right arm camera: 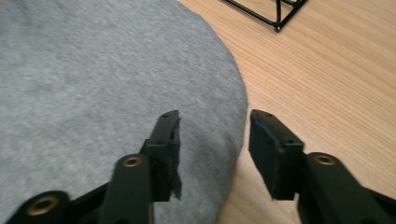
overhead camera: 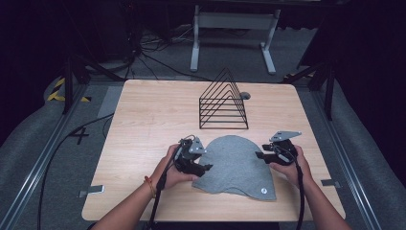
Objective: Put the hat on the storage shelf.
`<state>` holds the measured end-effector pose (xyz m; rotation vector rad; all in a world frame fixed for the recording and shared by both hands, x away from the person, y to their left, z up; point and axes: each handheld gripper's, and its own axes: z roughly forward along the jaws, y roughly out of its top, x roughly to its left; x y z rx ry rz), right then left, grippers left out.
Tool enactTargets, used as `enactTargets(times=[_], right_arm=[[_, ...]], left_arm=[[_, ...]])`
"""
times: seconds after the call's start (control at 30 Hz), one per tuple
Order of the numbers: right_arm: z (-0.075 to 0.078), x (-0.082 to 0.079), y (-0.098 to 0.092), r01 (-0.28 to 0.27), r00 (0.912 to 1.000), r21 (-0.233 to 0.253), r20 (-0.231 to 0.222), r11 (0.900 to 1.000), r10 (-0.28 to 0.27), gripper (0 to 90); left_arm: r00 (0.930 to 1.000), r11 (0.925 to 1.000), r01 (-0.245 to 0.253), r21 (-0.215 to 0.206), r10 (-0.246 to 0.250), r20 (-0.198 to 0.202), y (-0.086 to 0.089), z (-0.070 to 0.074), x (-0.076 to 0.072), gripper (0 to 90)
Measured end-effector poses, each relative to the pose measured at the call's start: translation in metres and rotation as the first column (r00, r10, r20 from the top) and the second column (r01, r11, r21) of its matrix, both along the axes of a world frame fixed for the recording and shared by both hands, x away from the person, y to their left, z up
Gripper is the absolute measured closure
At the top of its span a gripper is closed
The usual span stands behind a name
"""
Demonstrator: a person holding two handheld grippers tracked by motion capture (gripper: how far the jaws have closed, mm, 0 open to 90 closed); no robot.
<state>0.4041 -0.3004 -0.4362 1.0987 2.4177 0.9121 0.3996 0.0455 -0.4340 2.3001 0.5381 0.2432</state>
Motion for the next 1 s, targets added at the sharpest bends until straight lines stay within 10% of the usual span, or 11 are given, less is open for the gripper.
enactTargets(times=[0.17,0.37,0.73,1.0], right_arm=[[-0.012,0.014,0.004,0.003,0.9977,-0.009,-0.068,1.0,-0.004,38.0],[-0.016,0.012,0.005,0.026,0.9975,0.003,-0.066,1.0,-0.025,32.3],[-0.015,0.004,0.01,0.019,0.9968,0.044,-0.079,0.999,-0.015,74.7],[-0.017,0.004,0.008,0.001,0.9957,0.081,-0.092,0.997,0.006,84.5]], left_arm=[[0.9946,0.9956,-0.093,0.008,0.094,-0.043,0.004,-0.018,0.035,30.9],[0.9927,0.9959,-0.091,-0.004,0.09,-0.08,-0.003,-0.033,0.05,27.6],[0.9962,0.9995,-0.022,0.021,0.024,-0.084,-0.016,-0.028,0.038,56.4],[0.9929,1.0,-0.003,-0.001,0.003,-0.119,-0.015,-0.028,0.042,76.8]])
